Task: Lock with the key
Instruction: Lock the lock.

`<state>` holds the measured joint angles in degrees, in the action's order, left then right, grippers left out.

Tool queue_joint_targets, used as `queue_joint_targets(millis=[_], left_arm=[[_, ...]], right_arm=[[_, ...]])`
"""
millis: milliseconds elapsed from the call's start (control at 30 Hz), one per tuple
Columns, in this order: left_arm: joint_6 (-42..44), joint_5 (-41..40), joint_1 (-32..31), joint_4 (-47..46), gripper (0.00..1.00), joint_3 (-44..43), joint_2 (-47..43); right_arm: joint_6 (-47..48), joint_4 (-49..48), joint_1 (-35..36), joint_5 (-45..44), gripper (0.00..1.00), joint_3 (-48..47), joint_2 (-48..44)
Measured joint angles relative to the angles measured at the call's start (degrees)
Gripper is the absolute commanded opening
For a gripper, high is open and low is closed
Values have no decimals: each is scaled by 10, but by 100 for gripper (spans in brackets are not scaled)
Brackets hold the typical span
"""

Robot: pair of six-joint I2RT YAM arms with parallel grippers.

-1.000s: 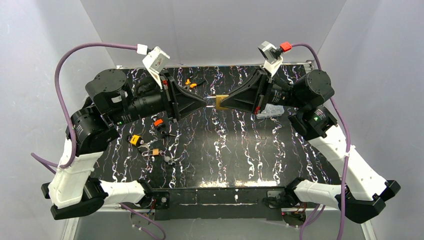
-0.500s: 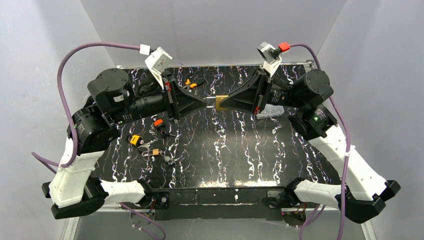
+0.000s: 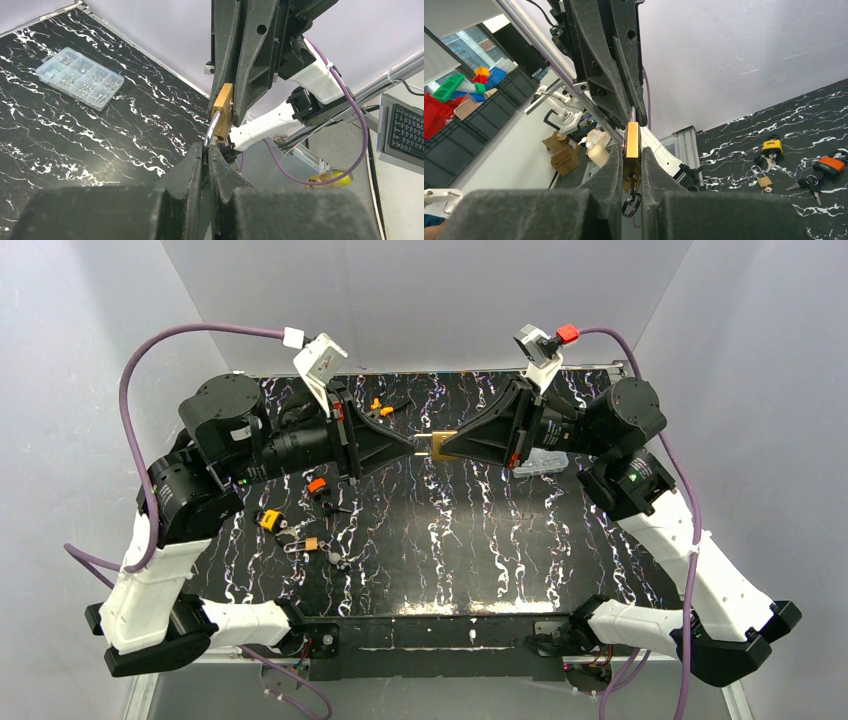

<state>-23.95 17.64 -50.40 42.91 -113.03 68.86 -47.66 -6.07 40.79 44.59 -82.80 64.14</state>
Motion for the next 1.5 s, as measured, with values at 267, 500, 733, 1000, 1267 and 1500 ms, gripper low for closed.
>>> queue_joint_targets(millis=[267,500,733,1000,1267,1500], left_arm=[[-13,10,1,-5,0,3,1],[-24,13,5,-6,0,12,-1],[-36,21,8,-17,0,28,-3],[-32,-11,8,-4,0,26,-2],[-27,-56,8,23,0,25,6],[-32,-66,8,22,0,21,8]], right_arm=[[24,22,4,-2,1,-12,0],[60,56,16,-23,1,-21,0],[80,82,24,-37,1,-28,1],[113,140,41,-76,1,-57,7],[157,212,63,-141,1,-82,20],[192,274,91,-197,1,-131,38]])
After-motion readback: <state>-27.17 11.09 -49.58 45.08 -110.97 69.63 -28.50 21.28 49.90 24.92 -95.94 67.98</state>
